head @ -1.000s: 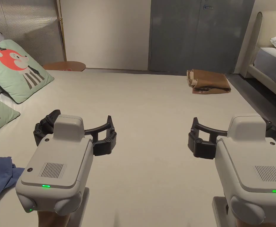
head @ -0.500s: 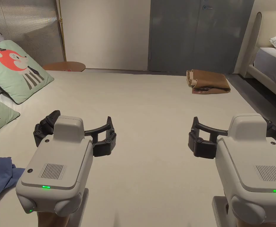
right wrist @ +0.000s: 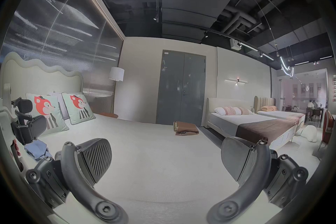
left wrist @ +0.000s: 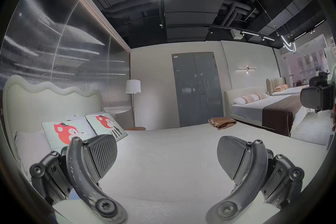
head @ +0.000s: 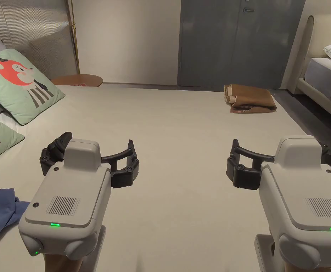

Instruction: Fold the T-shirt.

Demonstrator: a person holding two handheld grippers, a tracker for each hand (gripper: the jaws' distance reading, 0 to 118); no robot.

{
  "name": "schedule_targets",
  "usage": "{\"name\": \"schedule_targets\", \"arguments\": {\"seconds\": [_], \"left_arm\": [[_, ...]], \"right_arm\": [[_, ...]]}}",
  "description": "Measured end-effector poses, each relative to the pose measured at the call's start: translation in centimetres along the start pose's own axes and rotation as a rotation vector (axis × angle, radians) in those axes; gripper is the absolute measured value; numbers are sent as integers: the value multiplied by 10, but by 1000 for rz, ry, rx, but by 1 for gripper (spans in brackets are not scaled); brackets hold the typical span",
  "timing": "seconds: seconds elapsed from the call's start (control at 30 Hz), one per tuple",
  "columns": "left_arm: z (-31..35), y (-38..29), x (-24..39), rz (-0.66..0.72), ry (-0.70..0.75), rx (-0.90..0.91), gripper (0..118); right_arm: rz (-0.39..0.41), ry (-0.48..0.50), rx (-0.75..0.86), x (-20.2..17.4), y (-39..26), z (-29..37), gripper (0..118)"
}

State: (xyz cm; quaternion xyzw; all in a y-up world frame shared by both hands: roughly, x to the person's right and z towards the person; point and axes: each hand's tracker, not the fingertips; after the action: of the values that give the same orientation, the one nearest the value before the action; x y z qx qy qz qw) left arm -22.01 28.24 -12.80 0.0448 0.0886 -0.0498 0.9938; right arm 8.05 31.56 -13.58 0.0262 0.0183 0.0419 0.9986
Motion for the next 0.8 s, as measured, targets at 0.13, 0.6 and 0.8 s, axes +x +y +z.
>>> {"name": "schedule_targets", "arguments": {"seconds": [0.13,0.6,0.8], "left_arm": [[1,1,0,0,4,3,109],[2,1,-1,-6,8,9,109],[3,1,-1,-9,7,8,109]], "right_arm": [[2,-1,0,0,-1,-1,118],[7,2,-1,1,-1,-1,118],[7,2,2,0,1,2,118]]}}
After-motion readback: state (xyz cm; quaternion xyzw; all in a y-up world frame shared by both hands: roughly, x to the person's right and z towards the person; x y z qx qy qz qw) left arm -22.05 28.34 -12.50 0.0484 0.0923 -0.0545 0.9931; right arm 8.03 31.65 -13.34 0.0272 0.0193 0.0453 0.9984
